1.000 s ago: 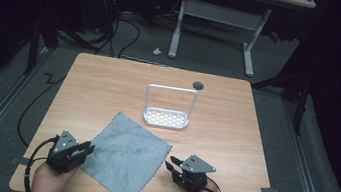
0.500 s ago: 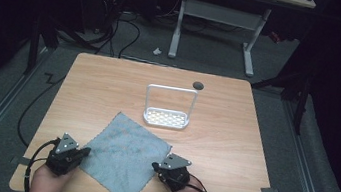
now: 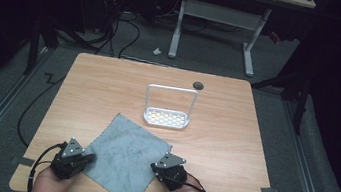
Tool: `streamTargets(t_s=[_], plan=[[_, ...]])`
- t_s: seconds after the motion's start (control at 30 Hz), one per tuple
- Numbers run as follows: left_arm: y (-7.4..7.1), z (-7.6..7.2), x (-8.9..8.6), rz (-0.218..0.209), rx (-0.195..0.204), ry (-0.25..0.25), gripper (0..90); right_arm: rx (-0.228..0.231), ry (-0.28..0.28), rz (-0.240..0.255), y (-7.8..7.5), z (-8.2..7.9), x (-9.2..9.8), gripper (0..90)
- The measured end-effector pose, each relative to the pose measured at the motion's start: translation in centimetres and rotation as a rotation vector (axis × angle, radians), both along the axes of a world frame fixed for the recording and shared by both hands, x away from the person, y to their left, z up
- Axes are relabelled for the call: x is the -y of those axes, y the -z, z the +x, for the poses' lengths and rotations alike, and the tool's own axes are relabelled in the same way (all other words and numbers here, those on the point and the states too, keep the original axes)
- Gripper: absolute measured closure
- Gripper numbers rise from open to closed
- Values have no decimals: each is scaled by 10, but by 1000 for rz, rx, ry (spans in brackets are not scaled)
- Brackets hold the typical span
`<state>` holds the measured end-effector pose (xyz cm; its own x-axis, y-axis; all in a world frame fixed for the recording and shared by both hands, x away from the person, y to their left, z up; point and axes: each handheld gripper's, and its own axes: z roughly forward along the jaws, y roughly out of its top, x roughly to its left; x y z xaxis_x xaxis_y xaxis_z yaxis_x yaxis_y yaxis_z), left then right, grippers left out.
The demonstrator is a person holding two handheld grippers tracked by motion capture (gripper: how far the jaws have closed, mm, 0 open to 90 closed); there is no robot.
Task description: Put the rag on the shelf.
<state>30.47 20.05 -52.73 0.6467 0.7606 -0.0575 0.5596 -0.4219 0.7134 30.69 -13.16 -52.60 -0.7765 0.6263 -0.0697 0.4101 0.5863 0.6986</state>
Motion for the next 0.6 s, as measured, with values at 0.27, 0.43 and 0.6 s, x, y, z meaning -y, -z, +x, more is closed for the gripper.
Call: streamTargets(t_s=[0.27,0.43,0.6], plan=[[-3,-14,29,-26,-76,187,898,15,49,-18,-1,-5,35,900],[-2,-23,50,-45,-89,310,898,16,91,-25,-1,-6,58,900],[-5,-26,72,-52,-97,385,881,16,141,-9,-1,-4,84,900]])
